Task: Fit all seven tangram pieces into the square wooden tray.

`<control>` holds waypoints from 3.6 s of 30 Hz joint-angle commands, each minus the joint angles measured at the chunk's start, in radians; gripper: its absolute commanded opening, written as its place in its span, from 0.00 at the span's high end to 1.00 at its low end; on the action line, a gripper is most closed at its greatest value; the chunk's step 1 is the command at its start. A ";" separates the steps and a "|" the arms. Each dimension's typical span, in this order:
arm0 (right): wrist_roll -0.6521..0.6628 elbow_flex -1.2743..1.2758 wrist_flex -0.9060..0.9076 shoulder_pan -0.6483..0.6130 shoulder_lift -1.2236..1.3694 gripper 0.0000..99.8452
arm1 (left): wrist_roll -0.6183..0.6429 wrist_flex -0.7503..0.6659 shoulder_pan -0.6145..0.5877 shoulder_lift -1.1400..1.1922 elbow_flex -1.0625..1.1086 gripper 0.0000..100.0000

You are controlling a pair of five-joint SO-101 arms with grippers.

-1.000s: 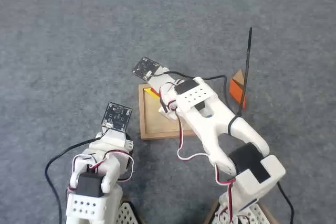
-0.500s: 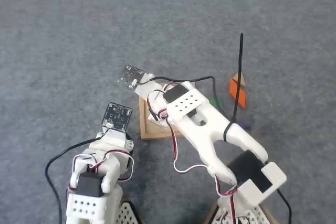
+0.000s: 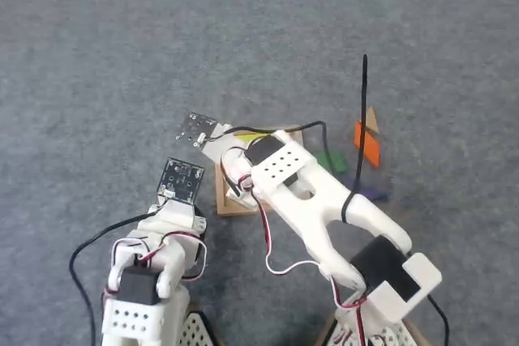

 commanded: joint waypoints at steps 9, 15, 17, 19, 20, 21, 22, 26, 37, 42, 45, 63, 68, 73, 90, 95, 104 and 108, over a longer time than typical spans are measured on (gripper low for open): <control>-0.018 -0.012 0.005 -0.070 -0.038 0.81 | -0.003 0.003 -0.006 -0.018 -0.010 0.98; -0.015 -0.012 -0.021 -0.082 0.021 0.81 | -0.003 0.003 -0.006 -0.018 -0.010 0.98; -0.011 -0.014 -0.015 -0.073 0.019 0.81 | -0.003 0.003 -0.006 -0.018 -0.010 0.98; -0.009 -0.018 0.004 -0.030 -0.010 0.81 | -0.003 0.003 -0.006 -0.018 -0.010 0.98; -0.006 -0.018 0.008 0.002 -0.028 0.81 | -0.003 0.003 -0.006 -0.018 -0.010 0.98; 0.005 -0.018 0.008 0.044 -0.050 0.81 | -0.003 0.003 -0.006 -0.018 -0.010 0.98; 0.017 -0.015 0.008 0.081 -0.064 0.81 | -0.003 0.003 -0.006 -0.018 -0.010 0.98; 0.025 -0.012 0.015 0.179 -0.088 0.82 | -0.003 0.003 -0.006 -0.018 -0.010 0.98; 0.017 0.164 -0.101 0.165 -0.085 0.97 | -0.003 0.003 -0.006 -0.018 -0.010 0.98; -0.051 0.170 -0.139 0.165 -0.085 0.97 | -0.003 0.003 -0.006 -0.018 -0.010 0.98; -0.066 0.170 -0.148 0.165 -0.085 0.97 | -0.003 0.003 -0.006 -0.018 -0.010 0.98; -0.126 0.026 -0.162 0.054 0.059 0.98 | -0.003 0.003 -0.006 -0.018 -0.010 0.98; -0.146 0.014 -0.236 0.054 0.061 0.98 | -0.003 0.003 -0.006 -0.018 -0.010 0.98; -0.144 0.025 -0.239 0.058 0.061 0.98 | -0.003 0.003 -0.006 -0.018 -0.010 0.98; -0.138 0.285 -0.156 0.067 -0.058 0.99 | -0.003 0.003 -0.006 -0.018 -0.010 0.98; -0.138 0.356 -0.157 0.062 -0.157 0.99 | -0.003 0.003 -0.006 -0.018 -0.010 0.98; -0.144 0.374 -0.151 0.070 -0.266 0.99 | -0.003 0.003 -0.006 -0.018 -0.010 0.98; -0.146 0.377 -0.150 0.071 -0.285 0.99 | -0.003 0.003 -0.006 -0.018 -0.010 0.98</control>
